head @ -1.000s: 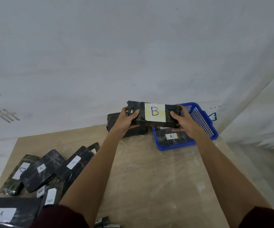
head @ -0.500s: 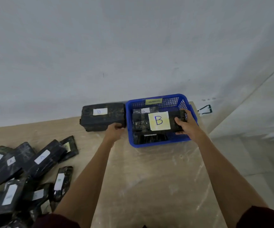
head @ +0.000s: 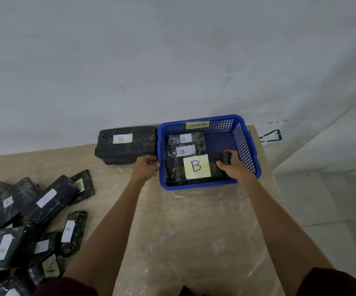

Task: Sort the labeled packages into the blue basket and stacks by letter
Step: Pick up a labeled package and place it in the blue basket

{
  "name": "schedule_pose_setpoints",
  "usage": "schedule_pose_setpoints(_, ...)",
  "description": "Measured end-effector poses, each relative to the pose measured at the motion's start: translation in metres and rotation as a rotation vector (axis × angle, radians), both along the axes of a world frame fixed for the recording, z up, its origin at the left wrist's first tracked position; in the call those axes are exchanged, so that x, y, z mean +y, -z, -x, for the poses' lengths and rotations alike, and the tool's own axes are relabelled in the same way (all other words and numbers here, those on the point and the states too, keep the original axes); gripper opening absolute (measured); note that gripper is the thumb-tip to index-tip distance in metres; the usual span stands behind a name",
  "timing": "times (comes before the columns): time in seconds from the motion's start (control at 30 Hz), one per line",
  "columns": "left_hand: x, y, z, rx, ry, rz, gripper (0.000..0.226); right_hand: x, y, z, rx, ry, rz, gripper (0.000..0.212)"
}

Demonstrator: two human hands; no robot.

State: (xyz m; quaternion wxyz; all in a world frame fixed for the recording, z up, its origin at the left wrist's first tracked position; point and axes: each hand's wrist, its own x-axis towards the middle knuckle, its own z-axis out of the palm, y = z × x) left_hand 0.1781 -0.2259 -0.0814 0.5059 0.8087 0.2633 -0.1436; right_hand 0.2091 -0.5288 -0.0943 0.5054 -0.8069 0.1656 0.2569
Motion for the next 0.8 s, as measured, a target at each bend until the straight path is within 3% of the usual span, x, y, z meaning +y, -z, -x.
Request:
schedule_pose_setpoints(0.37, -0.005, 0.006, -0.027, -0.002, -0.065, -0.012, 0.024, 0.000, 0.000, -0.026, 0.029, 0.285, -0.171, 0.054)
schedule_pose_setpoints(0.8, 0.003, 0.009, -0.036, 0.051, -0.020, 0.036, 0.021, 0.026, 0.014, -0.020, 0.083, 0.474, -0.277, 0.052)
